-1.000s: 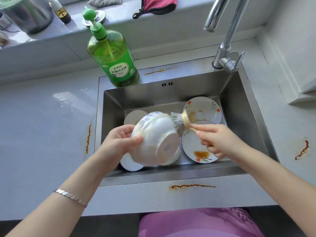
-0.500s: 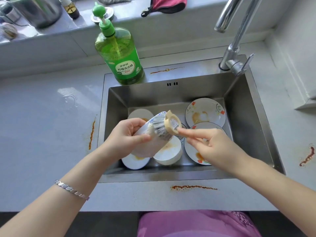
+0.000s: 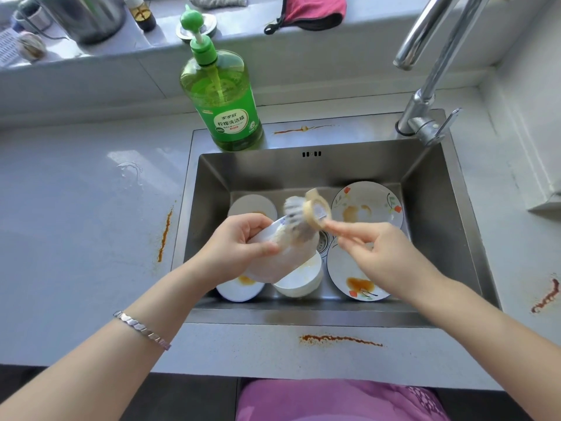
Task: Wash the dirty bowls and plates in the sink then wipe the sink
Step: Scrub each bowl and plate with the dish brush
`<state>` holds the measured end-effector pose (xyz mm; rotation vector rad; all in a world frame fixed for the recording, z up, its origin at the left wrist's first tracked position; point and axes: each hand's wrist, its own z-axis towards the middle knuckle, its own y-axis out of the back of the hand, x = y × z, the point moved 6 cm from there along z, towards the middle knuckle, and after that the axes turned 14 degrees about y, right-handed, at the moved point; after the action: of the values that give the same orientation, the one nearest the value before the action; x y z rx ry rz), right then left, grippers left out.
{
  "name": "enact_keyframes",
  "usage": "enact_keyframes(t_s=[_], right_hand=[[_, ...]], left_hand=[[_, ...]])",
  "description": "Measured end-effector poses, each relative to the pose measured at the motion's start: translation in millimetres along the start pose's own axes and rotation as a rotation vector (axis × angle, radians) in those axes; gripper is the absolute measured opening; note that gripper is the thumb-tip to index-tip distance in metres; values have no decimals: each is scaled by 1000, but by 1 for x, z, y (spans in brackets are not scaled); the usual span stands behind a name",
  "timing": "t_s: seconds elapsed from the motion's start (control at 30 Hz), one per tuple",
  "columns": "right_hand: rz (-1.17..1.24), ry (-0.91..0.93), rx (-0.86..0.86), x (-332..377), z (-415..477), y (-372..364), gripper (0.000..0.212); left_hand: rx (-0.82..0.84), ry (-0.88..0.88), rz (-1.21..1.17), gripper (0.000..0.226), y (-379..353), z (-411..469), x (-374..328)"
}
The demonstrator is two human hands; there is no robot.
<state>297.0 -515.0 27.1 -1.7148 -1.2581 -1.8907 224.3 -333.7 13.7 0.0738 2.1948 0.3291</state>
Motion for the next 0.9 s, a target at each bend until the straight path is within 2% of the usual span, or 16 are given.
enact_keyframes(t_s=[0.07,0.23,0.37,0.47,0.53,0.63,0.7,0.8,0.9], right_hand=[[-16,58,41,9,-5,-6,32],[-17,-34,-116,-11,4,19,33],[10,95,-23,11,-1,5,38],[69,-30,-135,-17,12,23,36],[154,-169,-175,-38,15,29,34],[333,-308,-236,-53,5,19,35],[366,-313,-281,-51,-1,10,34],[295,-287,-286,-46,-8,-7,35],[185,-201,-175,-34,-16,-30,36]], left_hand=[[-12,-14,8,34,1,0,-2],[-13,-19,-47,26,3,2,-9],[-17,-32,-58,33,5,5,-12],[14,-47,-100,37,7,5,-15],[21,-68,-203,31,11,4,-18],[-36,-7,-506,28,17,4,-10],[-120,81,-712,29,15,7,1],[-253,212,-995,13,6,11,14],[-384,283,-1039,16,2,12,21]])
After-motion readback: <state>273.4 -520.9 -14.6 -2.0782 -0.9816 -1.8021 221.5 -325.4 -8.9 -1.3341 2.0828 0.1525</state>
